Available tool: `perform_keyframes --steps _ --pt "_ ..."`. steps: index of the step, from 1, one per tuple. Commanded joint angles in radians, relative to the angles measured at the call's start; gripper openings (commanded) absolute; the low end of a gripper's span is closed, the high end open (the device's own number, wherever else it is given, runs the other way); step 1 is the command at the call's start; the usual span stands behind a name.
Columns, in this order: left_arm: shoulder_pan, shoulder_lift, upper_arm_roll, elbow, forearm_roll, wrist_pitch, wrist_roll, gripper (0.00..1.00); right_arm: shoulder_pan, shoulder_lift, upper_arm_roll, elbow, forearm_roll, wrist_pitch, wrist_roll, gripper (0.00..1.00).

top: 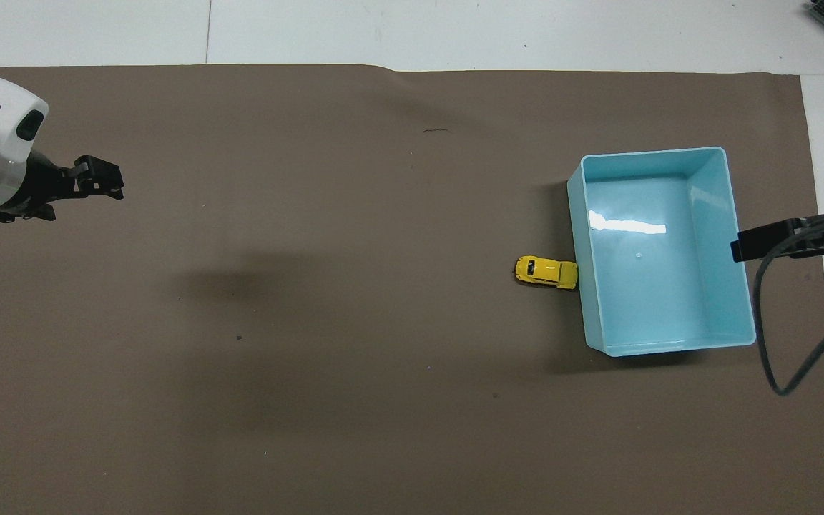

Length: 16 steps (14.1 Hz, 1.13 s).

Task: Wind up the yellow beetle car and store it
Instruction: 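Reach the right gripper into the light-blue box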

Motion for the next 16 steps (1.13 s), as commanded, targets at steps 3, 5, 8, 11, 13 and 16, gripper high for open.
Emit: perform_keyframes --steps 3,5,8,11,13,16 --pt "-0.009 -0.08 -0.018 -0.008 0.002 -0.107 0.108 1.0 -0.004 -0.01 0.054 0.003 0.006 -0.007 -0.19 1.0" --pt "-0.009 -0.089 -0.02 0.006 0.003 -0.138 0.159 1.0 -0.004 -0.012 0.076 0.003 0.005 -0.007 -0.212 1.0" --pt "-0.009 -0.099 -0.031 0.054 0.003 -0.218 0.167 1.0 -0.004 -0.012 0.082 0.003 0.005 -0.002 -0.308 1.0" --pt "-0.009 -0.138 -0.032 0.065 -0.003 -0.249 0.168 1.0 -0.004 -0.012 0.088 0.003 0.0 0.001 -0.42 1.0" --pt "-0.007 -0.177 -0.031 0.065 -0.009 -0.27 0.167 1.0 -0.002 -0.012 0.093 0.0 0.003 0.033 -0.529 1.0" --pt "-0.007 -0.209 -0.031 0.065 -0.012 -0.279 0.163 1.0 -0.004 -0.012 0.122 0.0 -0.006 0.041 -0.552 1.0"
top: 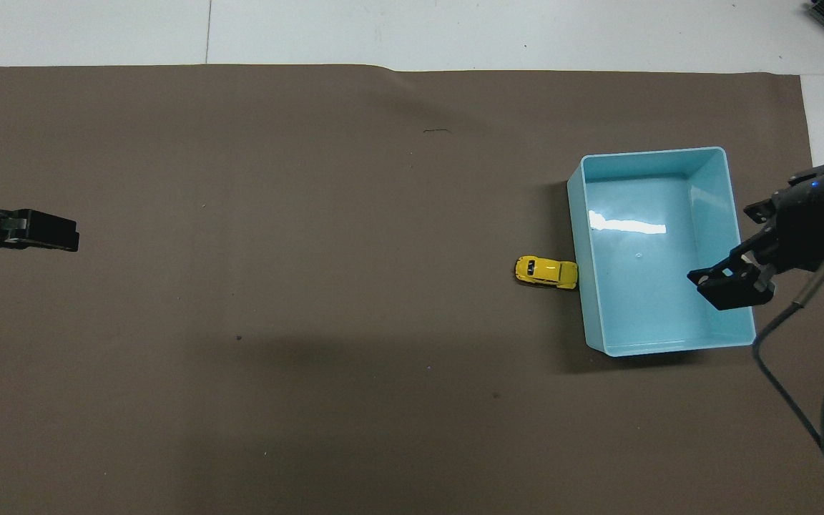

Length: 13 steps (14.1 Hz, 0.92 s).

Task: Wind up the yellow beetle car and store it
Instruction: 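Reach the right gripper into the light-blue box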

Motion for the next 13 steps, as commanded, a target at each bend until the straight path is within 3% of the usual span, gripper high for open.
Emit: perform_keyframes --steps 1,13 --pt "-0.004 -0.029 0.006 0.001 -0.011 -0.038 0.013 1.0 -0.008 -0.006 0.034 -0.001 -0.01 0.015 -0.053 1.0" --pt "-0.001 -0.036 0.014 -0.007 -0.031 -0.044 0.012 1.0 -0.008 -0.009 0.037 -0.029 -0.009 0.04 -0.306 1.0"
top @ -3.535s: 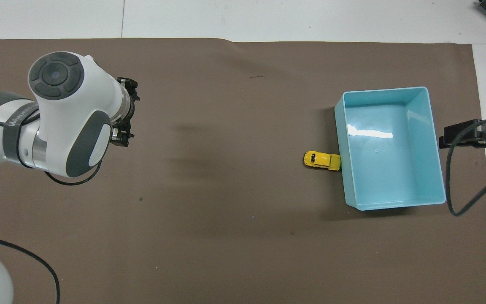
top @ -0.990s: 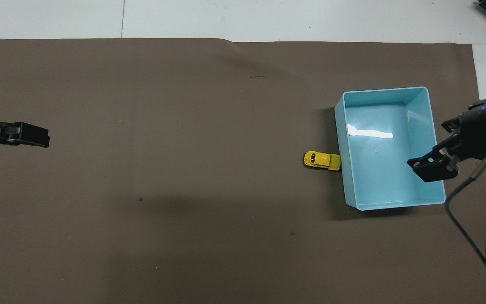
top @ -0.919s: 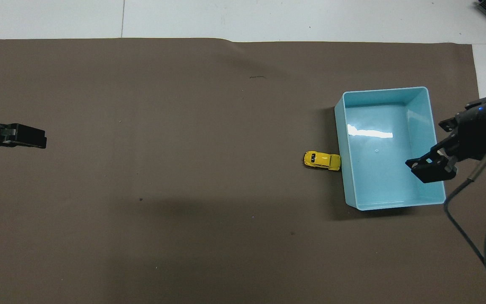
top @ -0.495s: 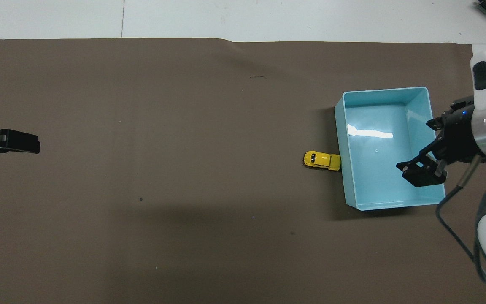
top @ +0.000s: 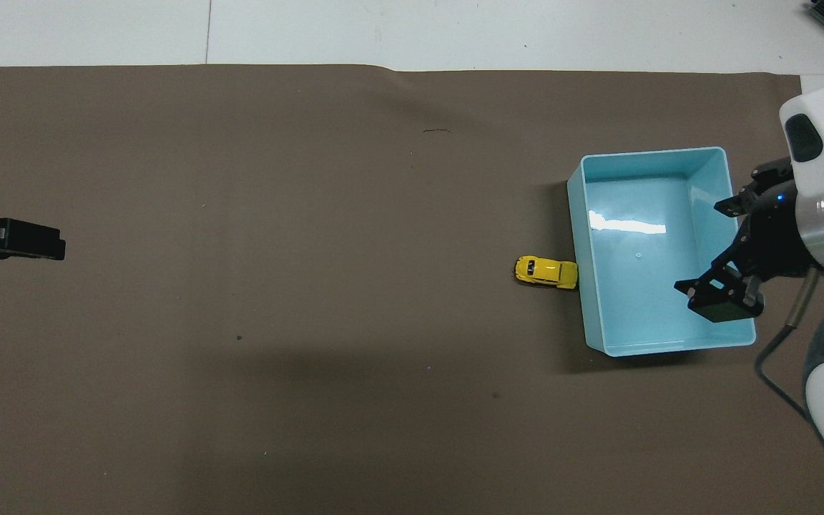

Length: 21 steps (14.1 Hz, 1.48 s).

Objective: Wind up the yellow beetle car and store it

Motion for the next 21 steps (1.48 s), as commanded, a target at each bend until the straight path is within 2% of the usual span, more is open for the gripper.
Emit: perform_keyframes --steps 1,5,9,16,21 --pt "-0.003 -0.016 0.002 -0.012 -0.016 -0.019 0.012 1.0 -0.007 -0.006 0.004 -0.022 -0.003 0.023 -0.113 1.0" --pt "-0.003 -0.015 0.002 -0.015 -0.016 -0.016 0.013 1.0 0.023 0.044 0.004 -0.023 -0.001 0.029 -0.227 1.0" --pt "-0.001 -0.011 0.002 -0.015 -0.016 -0.007 0.012 1.0 0.039 0.055 0.004 -0.04 0.005 0.069 -0.276 1.0" --pt "0.005 -0.01 0.0 -0.013 -0.023 0.001 0.013 1.0 0.04 0.089 0.004 -0.085 0.007 0.121 -0.329 1.0" --pt "0.007 -0.008 0.003 -0.015 -0.057 0.0 0.018 1.0 0.043 0.144 0.004 -0.088 0.01 0.164 -0.335 1.0"
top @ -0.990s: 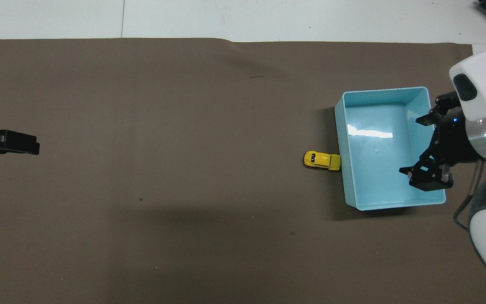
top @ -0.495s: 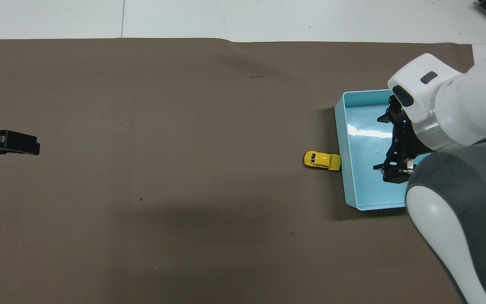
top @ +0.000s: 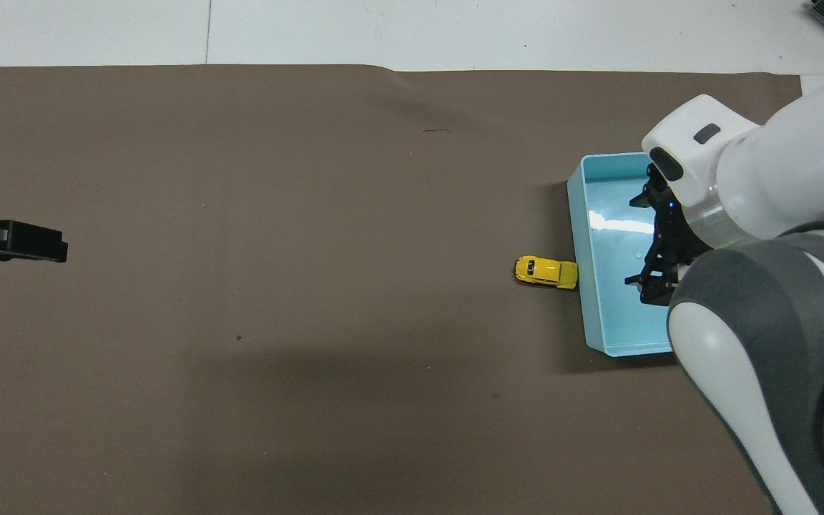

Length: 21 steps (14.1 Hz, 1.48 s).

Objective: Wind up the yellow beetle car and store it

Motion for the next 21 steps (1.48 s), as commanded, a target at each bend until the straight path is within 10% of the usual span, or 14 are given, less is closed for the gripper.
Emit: perform_keyframes --steps 1,21 --pt "0.007 -0.009 0.002 -0.013 -0.019 0.002 0.016 1.0 -0.003 0.021 0.003 -0.017 0.008 0.034 -0.027 1.0" --pt "0.01 -0.007 0.007 -0.004 -0.018 -0.015 0.005 1.0 0.042 0.064 0.006 -0.247 0.053 0.297 0.025 1.0"
